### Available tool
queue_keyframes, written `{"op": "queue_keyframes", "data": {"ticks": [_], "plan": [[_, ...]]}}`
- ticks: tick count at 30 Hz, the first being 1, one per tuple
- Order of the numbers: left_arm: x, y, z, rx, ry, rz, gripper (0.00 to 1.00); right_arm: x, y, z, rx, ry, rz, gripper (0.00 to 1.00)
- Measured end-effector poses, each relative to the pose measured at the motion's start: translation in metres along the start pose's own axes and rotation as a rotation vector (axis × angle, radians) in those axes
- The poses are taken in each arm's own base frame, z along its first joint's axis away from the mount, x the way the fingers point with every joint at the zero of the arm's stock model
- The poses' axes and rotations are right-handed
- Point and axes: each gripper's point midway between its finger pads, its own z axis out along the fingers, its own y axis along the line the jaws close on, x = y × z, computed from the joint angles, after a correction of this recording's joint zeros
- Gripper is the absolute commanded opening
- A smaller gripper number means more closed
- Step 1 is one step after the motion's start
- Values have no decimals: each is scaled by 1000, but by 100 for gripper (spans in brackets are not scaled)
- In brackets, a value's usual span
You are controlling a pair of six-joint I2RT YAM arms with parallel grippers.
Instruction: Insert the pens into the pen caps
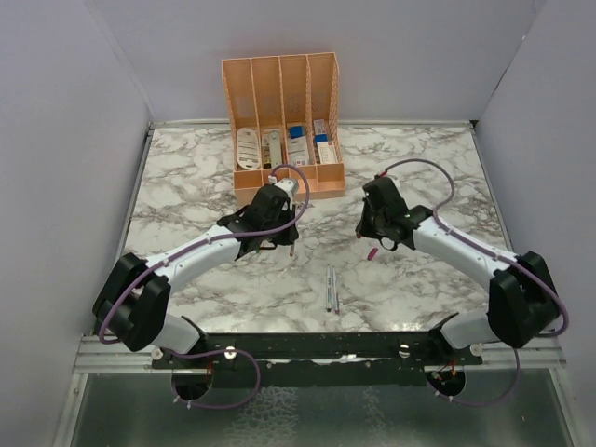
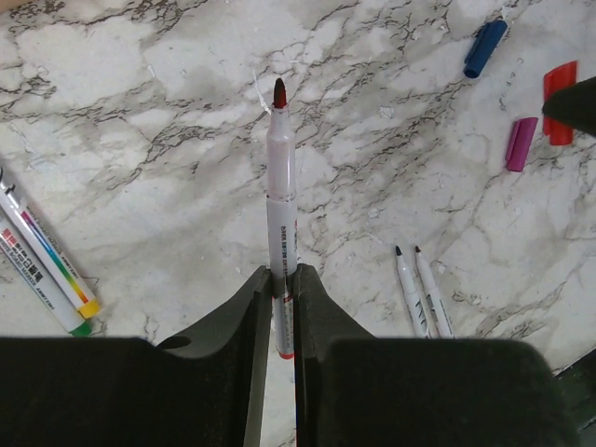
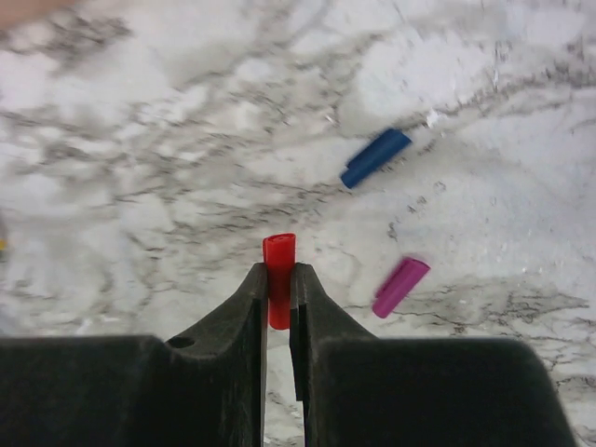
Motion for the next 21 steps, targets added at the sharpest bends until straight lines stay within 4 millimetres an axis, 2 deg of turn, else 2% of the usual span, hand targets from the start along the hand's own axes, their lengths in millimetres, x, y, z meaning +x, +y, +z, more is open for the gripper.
{"op": "queue_keyframes", "data": {"ticks": [5, 8, 14, 21], "plan": [[0, -7, 1, 48, -25, -22, 0, -52, 34, -41, -189, -205, -10, 1], [-7, -18, -2, 107, -72, -34, 0, -72, 48, -51, -258, -290, -33, 1], [-26, -53, -8, 302, -166, -68, 0, -100, 74, -65, -379, -423, -84, 1], [-39, -91, -21, 503, -204, -58, 0, -119, 92, -91, -518, -575, -121, 1]]}}
